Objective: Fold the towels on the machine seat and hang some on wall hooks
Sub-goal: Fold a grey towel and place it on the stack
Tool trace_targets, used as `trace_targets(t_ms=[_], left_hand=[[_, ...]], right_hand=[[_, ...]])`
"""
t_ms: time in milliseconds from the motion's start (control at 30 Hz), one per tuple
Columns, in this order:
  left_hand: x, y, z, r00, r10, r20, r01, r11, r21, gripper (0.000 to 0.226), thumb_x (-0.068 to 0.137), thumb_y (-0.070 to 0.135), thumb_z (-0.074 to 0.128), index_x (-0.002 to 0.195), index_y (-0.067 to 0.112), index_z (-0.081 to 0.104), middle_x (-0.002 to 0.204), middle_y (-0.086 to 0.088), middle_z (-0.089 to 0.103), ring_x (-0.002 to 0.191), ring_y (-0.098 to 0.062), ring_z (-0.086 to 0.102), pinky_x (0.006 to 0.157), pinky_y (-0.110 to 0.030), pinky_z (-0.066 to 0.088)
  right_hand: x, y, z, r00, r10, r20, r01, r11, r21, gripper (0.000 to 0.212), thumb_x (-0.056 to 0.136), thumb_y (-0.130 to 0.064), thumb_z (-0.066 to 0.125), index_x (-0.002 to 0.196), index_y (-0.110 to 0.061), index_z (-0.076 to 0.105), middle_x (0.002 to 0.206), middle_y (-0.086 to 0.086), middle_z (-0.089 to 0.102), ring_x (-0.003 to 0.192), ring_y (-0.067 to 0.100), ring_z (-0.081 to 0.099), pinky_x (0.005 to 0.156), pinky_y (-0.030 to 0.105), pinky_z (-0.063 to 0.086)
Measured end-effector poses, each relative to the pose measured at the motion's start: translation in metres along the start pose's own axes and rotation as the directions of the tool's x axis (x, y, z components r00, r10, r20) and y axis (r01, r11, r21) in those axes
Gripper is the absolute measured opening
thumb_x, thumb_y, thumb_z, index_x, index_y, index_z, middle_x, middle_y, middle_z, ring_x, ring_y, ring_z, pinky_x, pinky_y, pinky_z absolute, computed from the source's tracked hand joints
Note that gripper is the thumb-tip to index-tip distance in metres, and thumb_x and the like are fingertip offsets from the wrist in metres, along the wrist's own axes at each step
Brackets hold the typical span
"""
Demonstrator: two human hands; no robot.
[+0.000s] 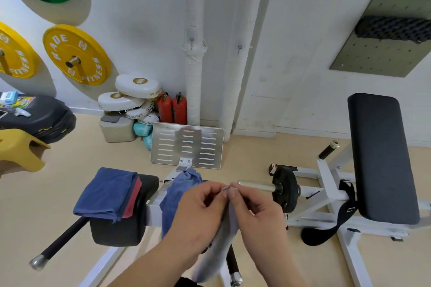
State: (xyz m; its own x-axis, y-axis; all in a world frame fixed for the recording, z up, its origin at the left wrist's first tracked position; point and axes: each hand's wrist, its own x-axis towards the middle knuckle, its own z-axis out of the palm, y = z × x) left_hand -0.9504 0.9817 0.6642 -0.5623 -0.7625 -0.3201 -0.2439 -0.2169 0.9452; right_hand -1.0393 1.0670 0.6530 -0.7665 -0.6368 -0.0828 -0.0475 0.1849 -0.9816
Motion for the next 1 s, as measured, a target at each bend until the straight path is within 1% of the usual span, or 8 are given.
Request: trace_targets(t_ms=[100, 267, 333, 433, 533, 700, 833, 1000], left_hand=[[-0.001, -0.005, -0.009, 1.000, 0.018, -0.008, -0.018, 0.999, 0.039, 0.023, 0.101, 0.015, 0.062, 0.092, 0.026, 0.080, 0.087, 0.010, 0.080, 0.087, -0.004, 0.074, 0.087, -0.023, 0.059], [-0.004, -0.007, -0.012, 1.000, -0.009, -0.002, 0.009, 0.999, 0.033, 0.025, 0.101, 0.013, 0.061, 0.098, 0.027, 0.081, 0.092, 0.012, 0.081, 0.093, -0.002, 0.074, 0.093, -0.024, 0.057], [-0.005, -0.008, -0.012, 1.000, -0.006, -0.007, 0.006, 0.999, 0.034, 0.025, 0.101, 0.014, 0.061, 0.101, 0.028, 0.081, 0.095, 0.015, 0.080, 0.096, 0.001, 0.073, 0.093, -0.022, 0.056], [-0.005, -0.008, -0.014, 1.000, -0.016, -0.022, 0.016, 1.000, 0.019, 0.024, 0.101, 0.014, 0.063, 0.101, 0.030, 0.081, 0.096, 0.017, 0.080, 0.097, 0.002, 0.073, 0.089, -0.016, 0.055], [-0.008, -0.003, -0.014, 0.999, -0.031, -0.017, 0.031, 0.999, -0.027, 0.026, 0.101, 0.013, 0.062, 0.098, 0.031, 0.082, 0.094, 0.014, 0.081, 0.093, 0.000, 0.074, 0.077, -0.010, 0.055], [-0.009, 0.000, -0.013, 1.000, 0.003, 0.005, -0.003, 1.000, -0.031, 0.027, 0.096, 0.008, 0.068, 0.089, 0.031, 0.082, 0.091, 0.004, 0.081, 0.092, -0.012, 0.076, 0.082, -0.021, 0.062], [-0.006, 0.004, -0.017, 0.995, 0.097, 0.020, -0.098, 0.992, 0.073, 0.030, 0.091, 0.003, 0.072, 0.088, 0.032, 0.080, 0.089, 0.007, 0.079, 0.089, -0.007, 0.072, 0.069, -0.007, 0.054], [0.005, 0.002, -0.015, 0.990, 0.144, 0.002, -0.142, 0.970, 0.198, 0.023, 0.085, 0.008, 0.078, 0.089, 0.030, 0.077, 0.087, 0.011, 0.077, 0.088, -0.007, 0.072, 0.082, -0.020, 0.059]], right_hand=[[0.001, 0.003, -0.004, 1.000, -0.004, -0.020, 0.004, 1.000, -0.025, 0.032, 0.092, -0.009, 0.075, 0.085, -0.040, 0.079, 0.090, -0.020, 0.079, 0.086, -0.006, 0.071, 0.076, 0.009, 0.052], [-0.001, 0.003, 0.003, 0.996, 0.090, -0.023, -0.089, 0.995, 0.045, 0.024, 0.086, -0.008, 0.080, 0.076, -0.030, 0.082, 0.080, -0.009, 0.081, 0.080, 0.008, 0.076, 0.077, 0.024, 0.058], [0.000, 0.005, 0.004, 0.997, 0.071, -0.015, -0.071, 0.997, 0.015, 0.019, 0.086, -0.008, 0.080, 0.078, -0.026, 0.082, 0.079, -0.007, 0.080, 0.079, 0.009, 0.075, 0.075, 0.023, 0.058], [0.001, 0.008, 0.005, 1.000, -0.009, 0.021, 0.010, 0.998, -0.058, 0.017, 0.087, -0.009, 0.079, 0.082, -0.025, 0.083, 0.082, -0.007, 0.079, 0.082, 0.006, 0.073, 0.076, 0.016, 0.055], [0.000, 0.012, 0.009, 0.996, -0.068, 0.050, 0.073, 0.992, -0.100, 0.017, 0.089, -0.011, 0.077, 0.083, -0.026, 0.084, 0.085, -0.006, 0.075, 0.088, 0.007, 0.071, 0.076, 0.012, 0.052], [0.002, 0.012, 0.006, 0.979, -0.063, 0.194, 0.095, 0.983, -0.158, 0.025, 0.101, -0.029, 0.059, 0.089, -0.031, 0.080, 0.097, -0.010, 0.068, 0.095, 0.009, 0.068, 0.080, 0.034, 0.059], [0.001, 0.005, 0.001, 0.964, -0.010, 0.265, 0.016, 1.000, -0.019, 0.034, 0.095, -0.046, 0.049, 0.094, -0.030, 0.079, 0.102, -0.007, 0.068, 0.099, 0.017, 0.070, 0.085, 0.051, 0.060], [0.003, 0.013, -0.003, 0.966, -0.033, 0.256, 0.026, 0.999, 0.033, 0.032, 0.088, -0.042, 0.053, 0.107, -0.034, 0.078, 0.112, -0.009, 0.068, 0.111, 0.020, 0.069, 0.091, 0.052, 0.060]])
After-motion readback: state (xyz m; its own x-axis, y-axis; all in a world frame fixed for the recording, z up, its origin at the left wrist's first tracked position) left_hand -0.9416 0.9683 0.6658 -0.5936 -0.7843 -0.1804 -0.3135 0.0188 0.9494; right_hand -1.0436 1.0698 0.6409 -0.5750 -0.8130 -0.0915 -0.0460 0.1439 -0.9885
